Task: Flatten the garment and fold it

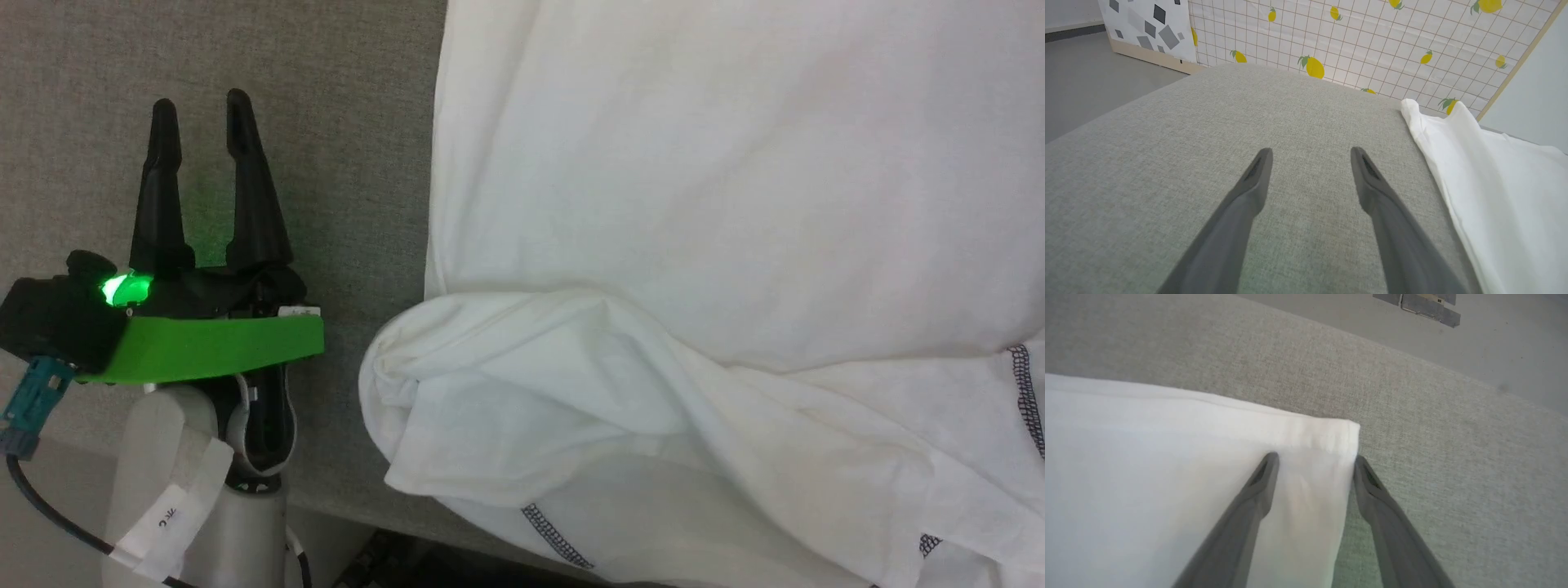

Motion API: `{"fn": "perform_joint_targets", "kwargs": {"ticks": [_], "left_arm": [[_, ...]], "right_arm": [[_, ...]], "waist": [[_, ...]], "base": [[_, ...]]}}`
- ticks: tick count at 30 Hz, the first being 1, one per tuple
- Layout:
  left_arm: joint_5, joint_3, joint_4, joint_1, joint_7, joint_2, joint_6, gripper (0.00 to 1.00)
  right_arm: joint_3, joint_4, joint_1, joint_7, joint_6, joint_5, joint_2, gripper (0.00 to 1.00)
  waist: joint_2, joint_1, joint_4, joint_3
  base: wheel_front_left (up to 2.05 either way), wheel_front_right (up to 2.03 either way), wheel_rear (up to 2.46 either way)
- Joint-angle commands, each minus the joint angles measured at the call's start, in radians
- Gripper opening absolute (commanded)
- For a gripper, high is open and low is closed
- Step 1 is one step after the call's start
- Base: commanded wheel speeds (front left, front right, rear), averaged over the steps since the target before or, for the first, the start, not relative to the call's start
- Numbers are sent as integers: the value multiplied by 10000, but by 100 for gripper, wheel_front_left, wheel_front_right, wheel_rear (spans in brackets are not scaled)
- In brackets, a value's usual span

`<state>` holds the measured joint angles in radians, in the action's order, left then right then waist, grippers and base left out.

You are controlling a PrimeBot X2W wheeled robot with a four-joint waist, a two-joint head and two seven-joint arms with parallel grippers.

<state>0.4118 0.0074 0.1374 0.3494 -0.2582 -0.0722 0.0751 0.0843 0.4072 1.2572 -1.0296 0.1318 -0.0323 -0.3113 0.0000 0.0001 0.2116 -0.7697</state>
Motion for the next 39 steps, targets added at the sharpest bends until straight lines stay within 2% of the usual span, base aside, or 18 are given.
{"fn": "perform_joint_targets", "kwargs": {"ticks": [1,5,12,16,23,28,32,39], "left_arm": [[-66,2,-65,91,-35,34,81,100],[117,-67,-304,433,41,-77,202,100],[418,-346,-581,2029,1315,-828,365,100],[736,-512,-1147,3569,2379,-1379,440,100],[1396,-1099,-3303,6388,5148,-2039,478,100],[1563,-1665,-4966,7896,7377,-2151,387,100],[1553,-2024,-5972,8840,8730,-2137,211,100],[1532,-2401,-6768,9594,9736,-1970,73,100]], "right_arm": [[-66,254,-281,-104,-11,110,21,0],[-86,234,-271,232,-11,336,28,0],[-478,496,-203,1059,-11,677,84,0],[-834,706,-114,1362,-11,1003,173,0],[-1521,898,168,1691,-11,1445,256,0],[-1903,935,338,1769,-11,1728,320,0],[-2183,908,397,1757,-11,1880,361,0],[-2444,764,386,1738,-11,2082,322,0]], "waist": [[0,-1,-64,15],[0,-1,-251,226],[0,-1,-652,649],[0,-1,-924,764],[0,-1,-1281,661],[0,-1,-1497,473],[0,-1,-1651,307],[0,-1,-1823,65]], "base": [[0,0,0],[0,0,0],[0,0,0],[0,0,0],[0,0,0],[0,0,0],[0,0,0],[0,0,0]]}}
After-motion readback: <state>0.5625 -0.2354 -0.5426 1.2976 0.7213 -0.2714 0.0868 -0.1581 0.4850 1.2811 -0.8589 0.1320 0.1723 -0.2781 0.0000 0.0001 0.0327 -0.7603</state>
